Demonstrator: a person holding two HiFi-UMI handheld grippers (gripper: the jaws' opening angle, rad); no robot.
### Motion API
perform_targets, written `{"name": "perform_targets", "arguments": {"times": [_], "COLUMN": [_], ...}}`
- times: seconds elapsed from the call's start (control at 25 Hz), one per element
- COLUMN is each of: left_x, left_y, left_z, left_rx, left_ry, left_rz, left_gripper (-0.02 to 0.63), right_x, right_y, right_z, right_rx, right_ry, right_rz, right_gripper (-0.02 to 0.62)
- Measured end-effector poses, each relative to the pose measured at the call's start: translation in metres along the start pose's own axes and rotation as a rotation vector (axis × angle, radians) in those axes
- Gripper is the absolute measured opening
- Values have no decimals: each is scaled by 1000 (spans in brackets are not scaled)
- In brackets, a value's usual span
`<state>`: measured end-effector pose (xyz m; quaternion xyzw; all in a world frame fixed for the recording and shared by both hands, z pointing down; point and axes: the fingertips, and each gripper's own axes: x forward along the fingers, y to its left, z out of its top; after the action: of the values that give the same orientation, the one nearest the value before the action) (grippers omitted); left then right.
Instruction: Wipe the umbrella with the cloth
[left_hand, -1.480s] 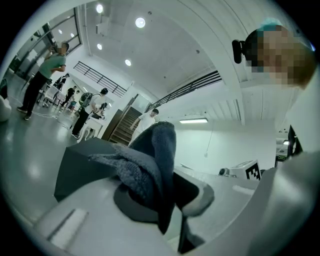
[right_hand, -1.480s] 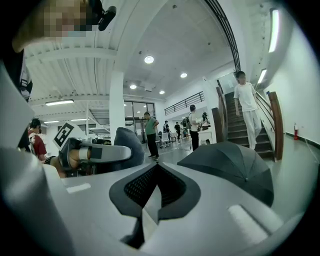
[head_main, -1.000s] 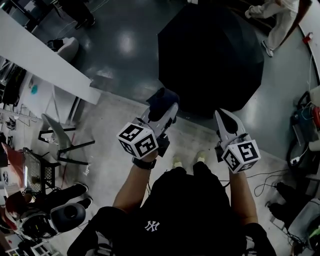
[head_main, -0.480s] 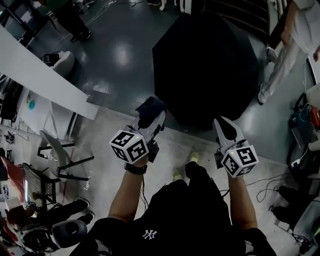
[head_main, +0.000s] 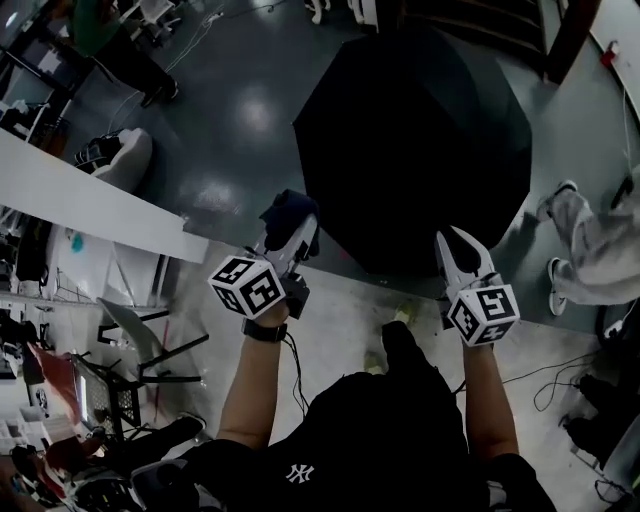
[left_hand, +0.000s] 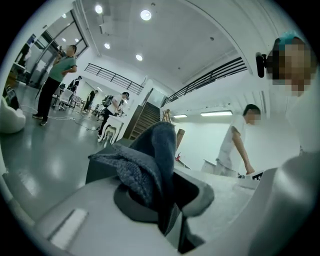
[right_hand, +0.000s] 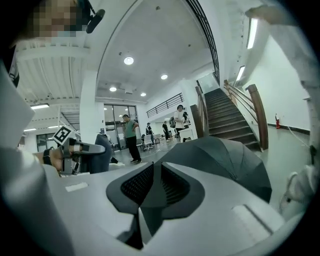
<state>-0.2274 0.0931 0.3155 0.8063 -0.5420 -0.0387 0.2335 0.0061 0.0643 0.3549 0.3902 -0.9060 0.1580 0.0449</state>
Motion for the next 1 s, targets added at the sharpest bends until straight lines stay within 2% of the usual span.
{"name": "perform_targets", "arguments": {"times": [0.28,0.4,0.56,0.84,1.0], "left_x": [86,115,144,210,244], "left_y": [46,66,101,146,172], "left_z": [34,48,53,51,50], "left_rx": [4,3,13,28,39], "left_ry": [30,45,86,169,209], "left_rz": [45,57,51,-50,-68], "left_gripper": [166,164,164,166,164], "right_x": [55,77,106,157,186], "right_y": [-89,-114,-121,-118,-114], "right_z": [16,19,6,0,0], "right_rx": [5,15,17,-35,-79], "right_ry": [33,49,69,99,127], "right_rz": [-57,-80,-116,-208,-231], "right_gripper": [80,83,83,81,80]}}
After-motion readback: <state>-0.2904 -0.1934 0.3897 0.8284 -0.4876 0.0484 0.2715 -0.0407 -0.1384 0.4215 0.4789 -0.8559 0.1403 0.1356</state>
